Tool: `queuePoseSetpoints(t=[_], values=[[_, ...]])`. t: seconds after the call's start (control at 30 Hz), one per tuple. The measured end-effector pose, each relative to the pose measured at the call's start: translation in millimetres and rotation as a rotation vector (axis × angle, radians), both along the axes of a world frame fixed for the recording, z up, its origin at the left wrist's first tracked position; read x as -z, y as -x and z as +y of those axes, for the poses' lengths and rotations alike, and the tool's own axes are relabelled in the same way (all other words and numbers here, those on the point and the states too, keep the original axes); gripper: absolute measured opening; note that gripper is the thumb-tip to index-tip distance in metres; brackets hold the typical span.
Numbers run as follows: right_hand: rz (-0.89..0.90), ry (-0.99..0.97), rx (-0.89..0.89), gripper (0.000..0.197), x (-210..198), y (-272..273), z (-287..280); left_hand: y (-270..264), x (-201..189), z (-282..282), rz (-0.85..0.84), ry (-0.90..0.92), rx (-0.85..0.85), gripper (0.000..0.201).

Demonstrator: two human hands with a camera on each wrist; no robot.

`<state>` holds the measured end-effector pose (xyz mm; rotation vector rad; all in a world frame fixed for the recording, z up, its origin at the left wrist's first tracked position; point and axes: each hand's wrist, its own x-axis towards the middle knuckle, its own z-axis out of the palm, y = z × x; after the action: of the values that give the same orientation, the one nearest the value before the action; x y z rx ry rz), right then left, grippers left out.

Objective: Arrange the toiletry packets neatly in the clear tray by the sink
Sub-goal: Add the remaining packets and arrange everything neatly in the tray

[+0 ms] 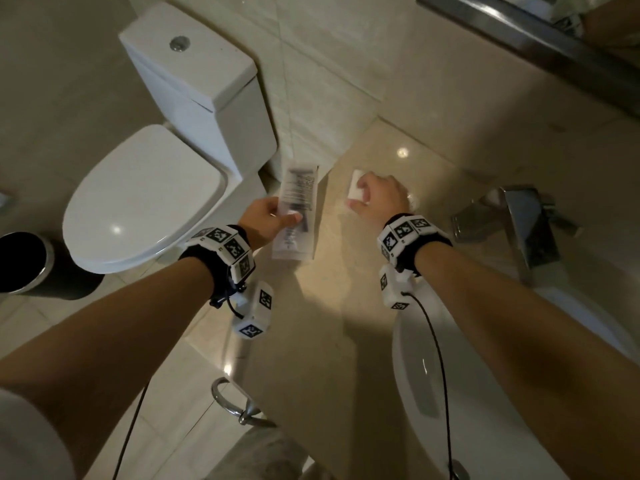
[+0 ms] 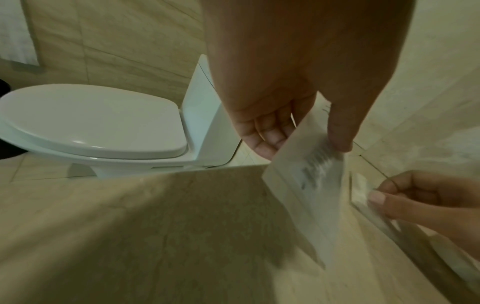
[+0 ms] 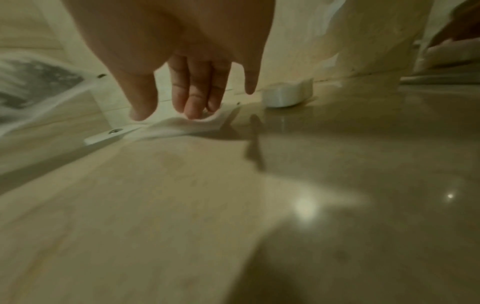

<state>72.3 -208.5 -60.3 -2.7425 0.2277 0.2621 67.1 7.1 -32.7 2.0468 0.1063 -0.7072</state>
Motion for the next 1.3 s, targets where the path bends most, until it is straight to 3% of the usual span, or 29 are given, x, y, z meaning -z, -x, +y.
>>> queuePoseSetpoints(t=[0.13,0.27,0.43,0.7,0.83,1.07,1.17,1.3], values=[[-0.064,0.018,0.0,0.033,0.1,7.7,14.0,1.0,-0.7,-2.0,0.002,-0.015,0.005,0.031],[-0.01,-0.003,0.069,0.068,-4.3,7.3,16.2,2.9,-0.1,1.1,0.003,-0.009,0.0,0.03],[0.134,0.117,0.044,0.083,-12.2,6.4,15.2,11.4,-5.3,3.0,-0.019,-0.005,0.001,0.03],[0.308,0.104,0.066,0.068,-14.5,22.5,18.6,26.0,-18.7,5.2,-0.031,0.004,0.004,0.031],[0.296,-0.034,0.129,0.045,-18.2,38.5,15.0,35.1,-25.5,3.0,-0.072,0.011,-0.001,0.029],[0.123,-0.368,0.178,0.039,-51.7,76.8,-3.2,53.7,-39.0,-22.4,-0.148,0.026,0.042,0.031],[-0.052,-0.395,0.173,0.023,-77.9,100.6,-22.4,62.4,-48.9,-43.0,-0.173,0.067,0.044,0.031],[-0.285,-0.349,0.277,0.016,-111.0,135.1,-53.0,75.3,-76.7,-79.7,-0.189,0.207,0.019,0.03]])
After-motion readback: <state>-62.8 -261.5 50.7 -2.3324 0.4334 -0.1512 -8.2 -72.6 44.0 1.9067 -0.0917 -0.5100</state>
